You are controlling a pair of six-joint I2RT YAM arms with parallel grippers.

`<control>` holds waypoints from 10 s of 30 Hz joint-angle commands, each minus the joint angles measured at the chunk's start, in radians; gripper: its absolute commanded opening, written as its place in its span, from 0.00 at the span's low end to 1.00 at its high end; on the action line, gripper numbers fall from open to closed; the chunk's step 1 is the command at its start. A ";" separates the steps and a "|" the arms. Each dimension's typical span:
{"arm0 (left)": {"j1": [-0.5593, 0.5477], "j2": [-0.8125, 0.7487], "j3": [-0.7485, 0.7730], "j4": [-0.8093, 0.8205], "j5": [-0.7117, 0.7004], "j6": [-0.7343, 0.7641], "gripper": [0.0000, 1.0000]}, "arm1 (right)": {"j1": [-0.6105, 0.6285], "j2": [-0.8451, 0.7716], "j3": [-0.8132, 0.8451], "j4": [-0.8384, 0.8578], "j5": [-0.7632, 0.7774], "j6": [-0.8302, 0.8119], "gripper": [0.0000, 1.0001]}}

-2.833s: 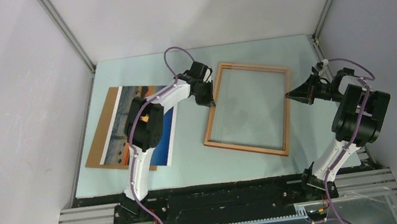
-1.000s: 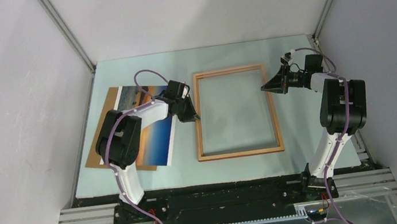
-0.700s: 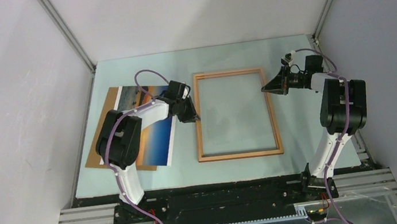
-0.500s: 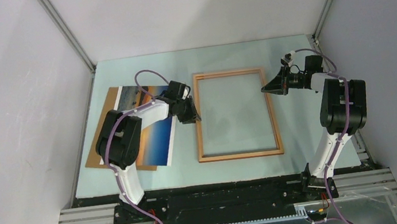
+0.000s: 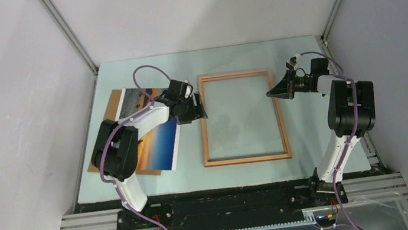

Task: Put the photo into the frame
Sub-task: Move the photo frame to the center of the board, then place the photo frame item in the photo frame.

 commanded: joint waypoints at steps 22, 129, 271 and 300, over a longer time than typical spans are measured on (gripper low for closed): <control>0.049 -0.069 0.041 0.007 -0.099 0.071 0.85 | 0.061 0.046 0.036 0.030 -0.040 0.032 0.00; 0.050 -0.093 0.024 0.034 -0.058 0.064 0.86 | 0.030 0.030 -0.167 0.188 0.132 0.040 0.00; -0.314 0.271 0.498 -0.014 0.174 0.073 1.00 | 0.128 0.045 -0.067 -0.030 0.402 -0.087 0.55; -0.314 0.357 0.460 -0.013 0.170 0.044 1.00 | 0.089 -0.046 -0.068 -0.057 0.446 -0.127 0.66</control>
